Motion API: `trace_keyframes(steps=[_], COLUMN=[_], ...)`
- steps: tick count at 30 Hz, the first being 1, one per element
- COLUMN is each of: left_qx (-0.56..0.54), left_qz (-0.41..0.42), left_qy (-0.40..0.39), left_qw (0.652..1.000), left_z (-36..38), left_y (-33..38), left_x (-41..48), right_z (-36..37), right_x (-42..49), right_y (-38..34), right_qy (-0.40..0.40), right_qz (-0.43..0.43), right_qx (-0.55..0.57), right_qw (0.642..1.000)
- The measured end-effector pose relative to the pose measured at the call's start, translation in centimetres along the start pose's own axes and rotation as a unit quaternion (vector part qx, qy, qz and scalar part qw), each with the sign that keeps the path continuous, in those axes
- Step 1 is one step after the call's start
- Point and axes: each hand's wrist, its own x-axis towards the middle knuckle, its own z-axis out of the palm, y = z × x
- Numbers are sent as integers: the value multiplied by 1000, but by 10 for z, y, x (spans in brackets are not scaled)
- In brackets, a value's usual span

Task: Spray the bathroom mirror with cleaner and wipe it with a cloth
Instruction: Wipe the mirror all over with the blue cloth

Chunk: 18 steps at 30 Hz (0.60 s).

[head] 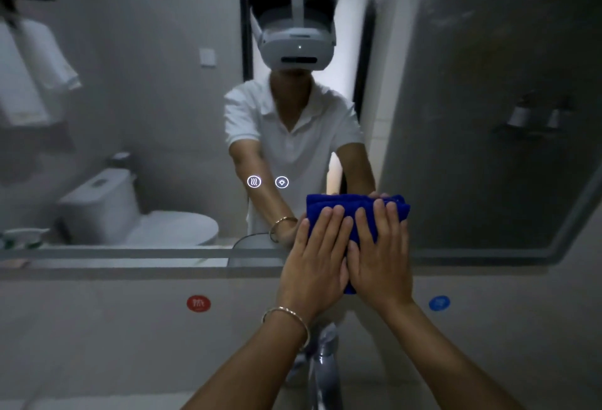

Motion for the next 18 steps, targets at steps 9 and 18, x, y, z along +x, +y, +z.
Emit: trace_keyframes(steps=[9,18], left_qx=[9,34], left_qz=[-4,68], left_qy=[11,-37], left_qw=[1000,996], left_z=[4,-8], left_y=[2,-19], left_x=[0,-8], right_z=[3,-3], right_x=[-1,-9], right_y=[7,9], right_qy=[10,-60], right_qz=[-24,-59], right_qx=[40,85], right_qw=[999,993])
